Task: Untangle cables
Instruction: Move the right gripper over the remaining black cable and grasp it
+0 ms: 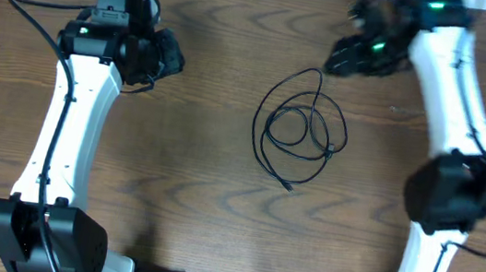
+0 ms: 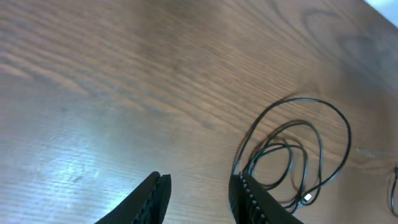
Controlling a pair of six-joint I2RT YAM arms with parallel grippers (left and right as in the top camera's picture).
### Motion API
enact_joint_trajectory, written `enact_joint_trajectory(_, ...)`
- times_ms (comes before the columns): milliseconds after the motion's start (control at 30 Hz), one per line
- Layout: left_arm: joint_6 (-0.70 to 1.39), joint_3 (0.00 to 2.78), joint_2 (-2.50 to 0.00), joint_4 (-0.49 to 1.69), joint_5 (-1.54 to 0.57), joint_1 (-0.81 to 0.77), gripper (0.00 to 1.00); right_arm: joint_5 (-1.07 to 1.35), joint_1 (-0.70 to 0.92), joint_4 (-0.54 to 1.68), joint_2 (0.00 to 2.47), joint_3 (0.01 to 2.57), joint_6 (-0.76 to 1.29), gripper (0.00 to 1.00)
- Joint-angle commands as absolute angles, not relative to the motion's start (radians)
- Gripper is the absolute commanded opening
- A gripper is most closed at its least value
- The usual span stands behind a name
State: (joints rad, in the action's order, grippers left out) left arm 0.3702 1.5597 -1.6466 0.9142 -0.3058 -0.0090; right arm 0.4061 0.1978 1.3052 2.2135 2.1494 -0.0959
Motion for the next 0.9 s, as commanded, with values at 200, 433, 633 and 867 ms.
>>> enact_joint_trajectory(200, 0.368, 1.557, -1.646, 0.923, -0.274, 0.002, 0.36, 0.267, 0.400, 1.264, 2.357, 2.144, 0.117, 0.48)
enact_joint_trajectory(433, 0.368, 1.557, -1.646, 0.927, -0.275, 0.002, 0.36, 0.083, 0.500, 1.267, 2.381, 2.143, 0.417, 0.50)
enact_joint_trajectory(633, 0.368, 1.557, -1.646, 0.931, -0.275, 0.002, 0.36, -0.051, 0.538, 1.264, 2.392, 2.143, 0.625, 0.39)
enact_joint_trajectory(867, 0.368, 1.557, -1.646, 0.931, -0.275, 0.002, 0.36, -0.050, 0.599, 1.188, 2.392, 2.056, 0.887, 0.58)
